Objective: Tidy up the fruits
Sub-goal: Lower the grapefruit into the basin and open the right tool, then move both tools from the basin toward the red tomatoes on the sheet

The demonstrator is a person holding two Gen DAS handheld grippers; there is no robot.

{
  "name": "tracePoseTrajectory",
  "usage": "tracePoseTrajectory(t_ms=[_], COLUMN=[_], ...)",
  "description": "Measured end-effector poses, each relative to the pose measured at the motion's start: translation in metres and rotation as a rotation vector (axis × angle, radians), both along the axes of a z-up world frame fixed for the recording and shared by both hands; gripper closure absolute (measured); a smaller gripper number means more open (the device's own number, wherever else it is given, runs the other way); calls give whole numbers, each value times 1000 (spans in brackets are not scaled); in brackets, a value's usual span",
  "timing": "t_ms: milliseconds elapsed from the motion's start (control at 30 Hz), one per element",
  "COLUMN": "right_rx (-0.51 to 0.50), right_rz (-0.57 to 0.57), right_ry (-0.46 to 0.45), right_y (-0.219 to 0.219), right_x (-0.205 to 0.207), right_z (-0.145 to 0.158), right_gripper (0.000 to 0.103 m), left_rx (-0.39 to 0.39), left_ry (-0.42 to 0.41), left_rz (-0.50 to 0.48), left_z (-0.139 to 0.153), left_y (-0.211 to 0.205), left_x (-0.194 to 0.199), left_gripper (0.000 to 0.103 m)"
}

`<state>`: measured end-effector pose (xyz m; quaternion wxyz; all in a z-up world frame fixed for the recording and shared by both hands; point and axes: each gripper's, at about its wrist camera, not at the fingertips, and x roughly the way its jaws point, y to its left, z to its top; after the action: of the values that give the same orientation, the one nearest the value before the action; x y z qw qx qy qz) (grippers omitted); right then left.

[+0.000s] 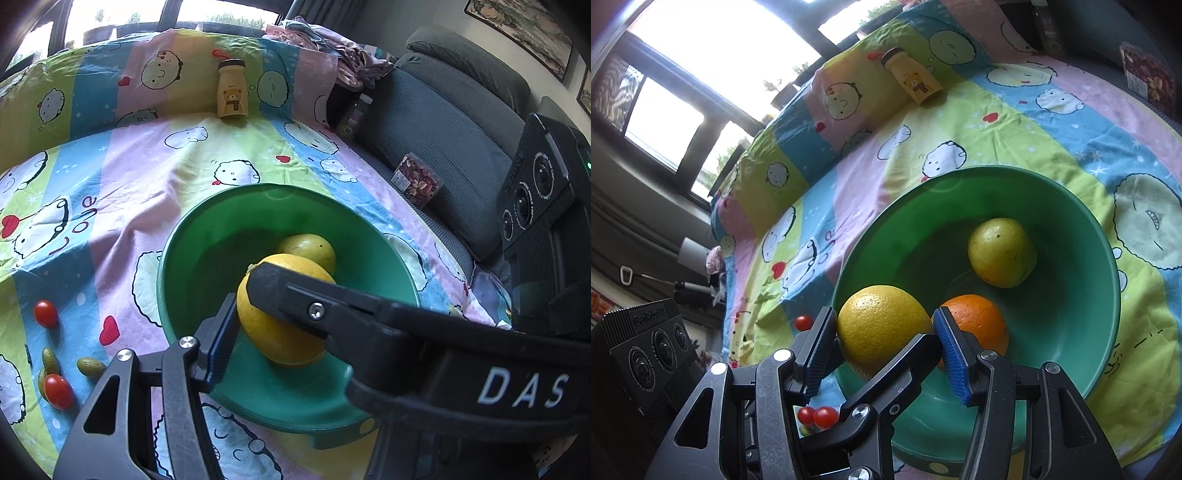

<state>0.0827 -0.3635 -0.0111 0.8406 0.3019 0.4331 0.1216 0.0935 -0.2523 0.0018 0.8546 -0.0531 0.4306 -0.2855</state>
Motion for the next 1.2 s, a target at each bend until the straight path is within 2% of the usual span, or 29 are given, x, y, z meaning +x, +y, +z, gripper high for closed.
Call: tracePoseTrajectory(t_ms=[500, 900, 1000, 1200], right_rx=[28, 43, 9, -4], right_rz=[-6, -32, -82, -101], right_ry=[46, 68, 46, -16], right_y=[-3, -7, -12, -15], right_x=[7, 8, 2, -8], right_z=[-12, -15, -8, 8], right_gripper=[46, 46, 46, 46], left_rx=[16, 28, 31, -9], left_ry=[38, 31, 30, 5], left_rz=[14, 24, 34, 76], left_z=[-10, -10, -8, 9], left_y=[-3, -5, 2, 28], left_x=[8, 6, 4, -5], left_gripper=[48, 46, 46, 43])
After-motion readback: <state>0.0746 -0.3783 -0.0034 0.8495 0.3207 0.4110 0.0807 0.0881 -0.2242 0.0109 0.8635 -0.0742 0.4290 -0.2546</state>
